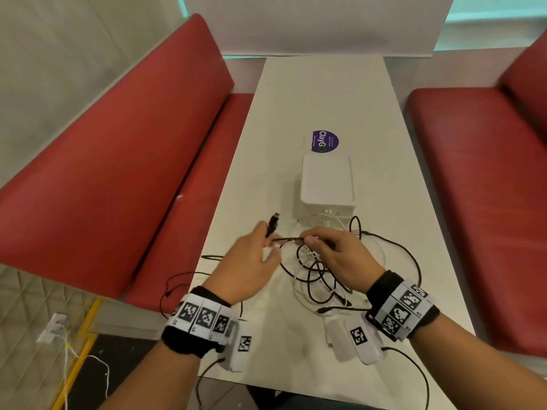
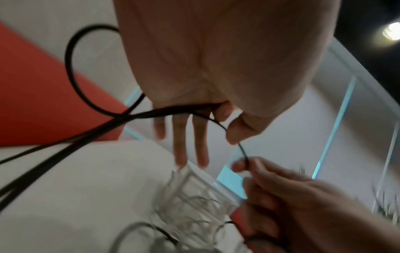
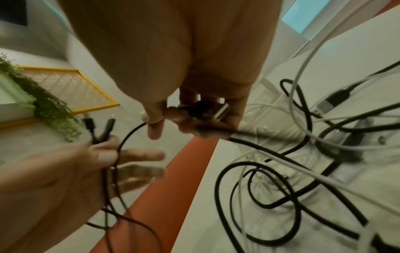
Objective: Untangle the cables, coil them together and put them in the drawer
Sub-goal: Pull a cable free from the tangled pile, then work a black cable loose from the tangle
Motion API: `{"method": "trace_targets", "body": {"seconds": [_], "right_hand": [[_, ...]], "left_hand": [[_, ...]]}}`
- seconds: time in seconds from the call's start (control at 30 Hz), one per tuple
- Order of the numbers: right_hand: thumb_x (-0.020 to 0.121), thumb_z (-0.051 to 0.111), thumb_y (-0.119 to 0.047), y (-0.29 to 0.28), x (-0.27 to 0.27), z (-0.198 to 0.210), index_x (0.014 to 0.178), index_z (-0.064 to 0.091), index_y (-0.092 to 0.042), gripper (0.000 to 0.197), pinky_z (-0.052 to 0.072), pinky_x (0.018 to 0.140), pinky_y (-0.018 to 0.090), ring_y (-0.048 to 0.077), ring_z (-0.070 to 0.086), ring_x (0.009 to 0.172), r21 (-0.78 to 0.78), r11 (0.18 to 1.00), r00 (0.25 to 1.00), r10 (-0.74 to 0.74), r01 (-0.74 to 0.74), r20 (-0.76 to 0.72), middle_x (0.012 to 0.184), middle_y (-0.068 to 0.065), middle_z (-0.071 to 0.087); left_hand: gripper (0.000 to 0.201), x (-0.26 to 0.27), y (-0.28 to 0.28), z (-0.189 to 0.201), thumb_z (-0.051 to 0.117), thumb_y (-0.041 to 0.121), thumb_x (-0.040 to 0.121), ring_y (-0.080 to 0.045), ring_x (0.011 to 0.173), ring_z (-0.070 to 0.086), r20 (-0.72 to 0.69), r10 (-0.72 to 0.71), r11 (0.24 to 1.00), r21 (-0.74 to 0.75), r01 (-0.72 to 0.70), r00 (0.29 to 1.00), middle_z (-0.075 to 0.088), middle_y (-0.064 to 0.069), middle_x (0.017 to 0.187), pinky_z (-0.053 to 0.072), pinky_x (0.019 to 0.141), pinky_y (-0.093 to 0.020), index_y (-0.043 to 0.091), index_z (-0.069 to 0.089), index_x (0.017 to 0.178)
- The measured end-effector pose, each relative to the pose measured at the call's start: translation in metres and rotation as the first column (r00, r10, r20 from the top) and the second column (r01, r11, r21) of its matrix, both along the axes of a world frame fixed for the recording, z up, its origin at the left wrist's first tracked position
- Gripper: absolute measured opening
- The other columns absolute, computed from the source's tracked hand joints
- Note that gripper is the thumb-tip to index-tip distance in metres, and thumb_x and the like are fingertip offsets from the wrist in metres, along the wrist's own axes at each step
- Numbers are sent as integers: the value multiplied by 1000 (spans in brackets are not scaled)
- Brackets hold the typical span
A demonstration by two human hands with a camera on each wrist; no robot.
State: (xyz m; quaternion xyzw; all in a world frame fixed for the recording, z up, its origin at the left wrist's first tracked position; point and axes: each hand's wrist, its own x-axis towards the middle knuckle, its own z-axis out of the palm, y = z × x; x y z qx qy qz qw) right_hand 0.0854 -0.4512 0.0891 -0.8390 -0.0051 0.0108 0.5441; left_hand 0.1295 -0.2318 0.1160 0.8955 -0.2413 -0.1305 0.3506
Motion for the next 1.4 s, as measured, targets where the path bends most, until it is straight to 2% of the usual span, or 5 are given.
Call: {"method": "trace_targets", "body": {"seconds": [0.17,0.5,0.63,0.93,1.4], "right_hand": [[94,68,-40,-7,-7,-2,103,69,-36,10,43,79,15,5,58,91,-163,977,983,-115,137,141,92,-14,63],[94,62,-36,-30,-71,-62,115,66,-31,22,54,83,30,10,61,95,-628,713,945,166,-312,-281,110,-13,57],[95,60,-33,-32,-64,-61,107,72,-31,17,50,82,29,9,52,98,-708,659,967,166,-254,-192,102,-16,64],[87,79,-22,-31,-35,12,96,79,-29,11,59,71,29,13,71,72,-90,992,993,-96,89,-72,82,-10,76],[95,62,1,32,-5,23,109,74,4,19,59,67,25,19,65,74,631,641,898,-264,437,-353,101,24,75]], "left_hand": [[31,-2,5,-5,56,39,101,-6,49,42,-98,272,947,-147,-284,957,46,10,53,36,54,-32,28,44,74],[36,71,173,-4,78,10,80,-56,89,54,527,323,585,541,-604,786,56,-37,101,48,80,-63,-16,60,95],[18,67,137,-10,65,13,91,-44,86,57,359,396,775,363,-518,845,60,-24,92,47,79,-51,-2,55,91],[28,24,36,-19,30,5,94,-9,49,20,-557,278,832,-267,-485,783,29,6,61,15,47,-30,19,44,74],[30,-10,-56,-6,42,6,107,-25,93,76,-726,122,517,-535,-668,676,78,-16,99,61,82,-33,-1,71,102]]}}
